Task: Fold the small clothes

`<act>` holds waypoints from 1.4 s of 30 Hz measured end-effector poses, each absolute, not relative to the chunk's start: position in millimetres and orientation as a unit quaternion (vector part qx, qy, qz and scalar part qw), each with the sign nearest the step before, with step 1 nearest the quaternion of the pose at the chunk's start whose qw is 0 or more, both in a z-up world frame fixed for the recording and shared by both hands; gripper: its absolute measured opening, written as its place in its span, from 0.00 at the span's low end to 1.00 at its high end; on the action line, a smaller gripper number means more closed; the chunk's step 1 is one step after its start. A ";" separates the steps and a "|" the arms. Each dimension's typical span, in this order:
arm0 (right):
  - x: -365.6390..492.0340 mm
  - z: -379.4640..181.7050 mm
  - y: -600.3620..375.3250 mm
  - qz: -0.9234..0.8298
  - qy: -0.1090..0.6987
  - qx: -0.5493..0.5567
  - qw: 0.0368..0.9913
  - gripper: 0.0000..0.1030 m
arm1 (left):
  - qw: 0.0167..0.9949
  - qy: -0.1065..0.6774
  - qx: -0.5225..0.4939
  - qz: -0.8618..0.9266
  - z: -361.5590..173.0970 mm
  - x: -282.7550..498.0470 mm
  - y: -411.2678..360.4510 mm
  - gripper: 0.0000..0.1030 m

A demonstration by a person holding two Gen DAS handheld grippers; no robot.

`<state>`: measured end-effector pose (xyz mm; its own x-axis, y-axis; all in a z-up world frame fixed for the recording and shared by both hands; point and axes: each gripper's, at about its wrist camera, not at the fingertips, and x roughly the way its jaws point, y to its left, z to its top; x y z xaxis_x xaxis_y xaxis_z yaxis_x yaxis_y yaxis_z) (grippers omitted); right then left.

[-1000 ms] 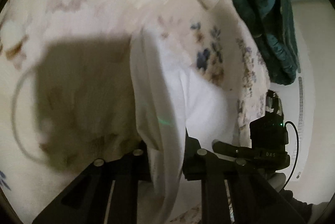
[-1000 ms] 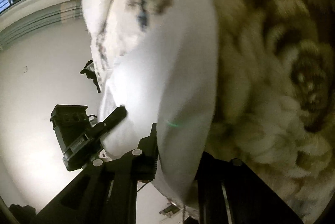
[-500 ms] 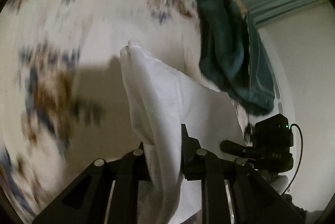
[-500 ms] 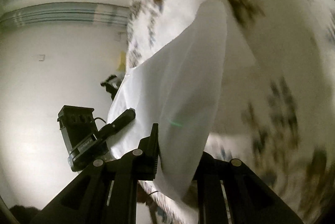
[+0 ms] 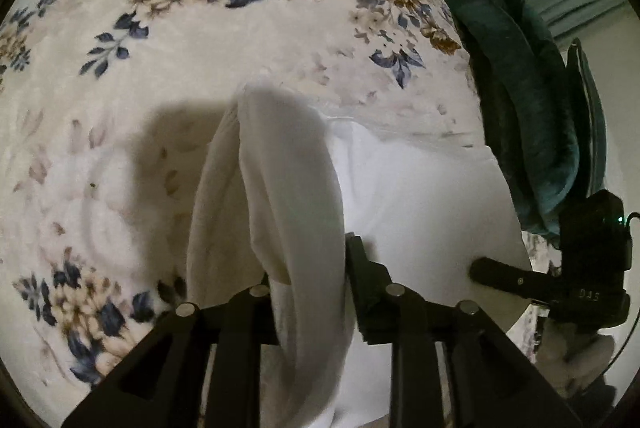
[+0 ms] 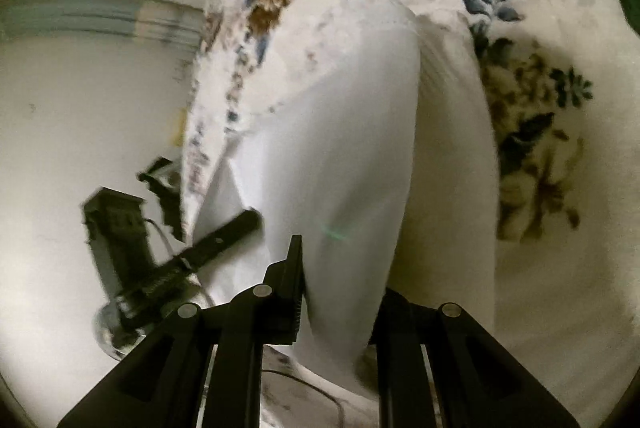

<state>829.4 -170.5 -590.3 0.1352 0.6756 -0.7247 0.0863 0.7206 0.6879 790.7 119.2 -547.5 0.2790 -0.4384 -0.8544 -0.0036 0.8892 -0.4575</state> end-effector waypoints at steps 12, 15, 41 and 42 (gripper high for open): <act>745.7 -526.3 -154.8 -0.052 0.599 -0.006 0.799 1.00 | 0.851 0.525 -0.016 0.004 -495.0 719.8 106.5 1.00; 707.7 -489.9 -148.7 -0.091 0.561 -0.046 0.822 1.00 | 0.854 0.519 -0.014 0.019 -472.9 696.9 104.4 1.00; 364.3 -74.9 -144.3 -0.103 0.384 -0.027 0.917 1.00 | 0.917 0.397 -0.004 0.029 -144.9 437.3 85.4 1.00; 354.1 -64.7 -142.7 -0.101 0.378 -0.028 0.920 1.00 | 0.920 0.390 -0.003 0.029 -136.7 429.5 84.8 1.00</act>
<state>354.1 -142.7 -64.7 0.6934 -0.2064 -0.6903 0.1646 0.9781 -0.1271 429.5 84.8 -136.7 0.6934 0.0522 -0.7187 -0.0563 0.9982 0.0182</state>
